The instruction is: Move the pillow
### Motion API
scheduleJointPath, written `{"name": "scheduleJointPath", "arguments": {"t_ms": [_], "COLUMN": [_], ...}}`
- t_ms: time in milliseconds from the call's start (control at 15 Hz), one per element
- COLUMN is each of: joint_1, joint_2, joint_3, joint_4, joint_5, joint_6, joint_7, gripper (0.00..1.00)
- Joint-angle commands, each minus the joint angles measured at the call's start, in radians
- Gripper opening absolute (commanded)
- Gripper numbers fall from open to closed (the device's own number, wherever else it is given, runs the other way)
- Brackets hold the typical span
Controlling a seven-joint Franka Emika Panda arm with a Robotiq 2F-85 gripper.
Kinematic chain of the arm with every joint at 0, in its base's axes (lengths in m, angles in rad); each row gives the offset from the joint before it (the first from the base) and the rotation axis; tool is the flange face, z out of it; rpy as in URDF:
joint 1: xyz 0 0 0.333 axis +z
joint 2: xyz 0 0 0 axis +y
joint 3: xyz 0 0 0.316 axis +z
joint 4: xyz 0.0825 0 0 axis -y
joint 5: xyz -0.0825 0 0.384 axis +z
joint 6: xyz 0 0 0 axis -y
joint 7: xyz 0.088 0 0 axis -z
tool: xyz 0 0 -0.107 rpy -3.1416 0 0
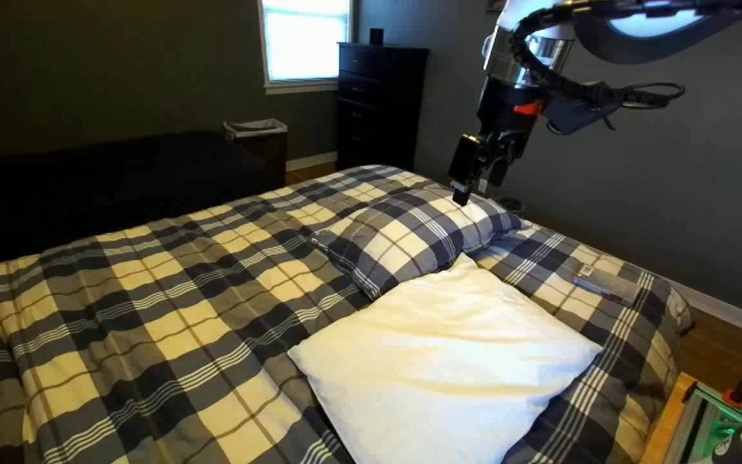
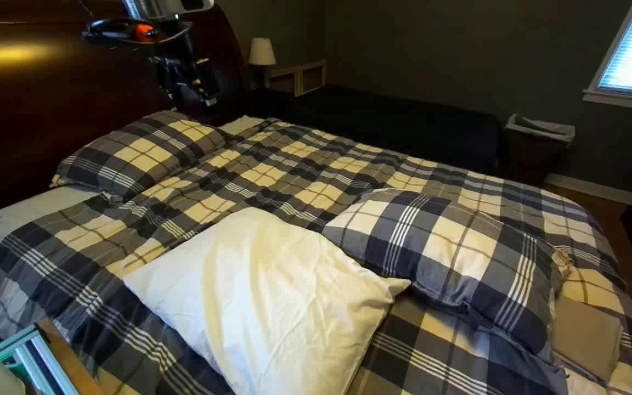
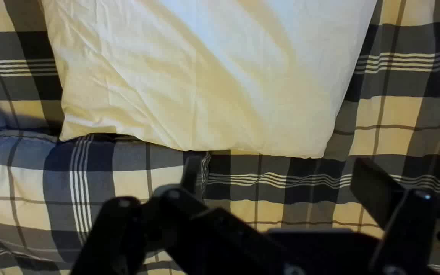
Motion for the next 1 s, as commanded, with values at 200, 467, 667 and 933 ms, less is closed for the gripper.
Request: {"name": "scheduleJointPath", "arguments": {"t_ms": [200, 467, 667, 933], "joint_1": [0.015, 0.006, 0.015, 0.033], "joint_2": [0.002, 0.044, 0.099, 0.208], "joint_3": [-0.012, 0.023, 0.072, 0.15], "joint_4": [0.002, -0.012, -0.052, -0.101], "joint_5": [-0.007, -0.029, -0.047, -0.137], "joint_6": [-0.002, 0.004, 0.044, 0.13], "joint_7": [0.006, 0.081, 0.183, 0.345], "gripper": [1.0, 1.0, 1.0, 1.0]}}
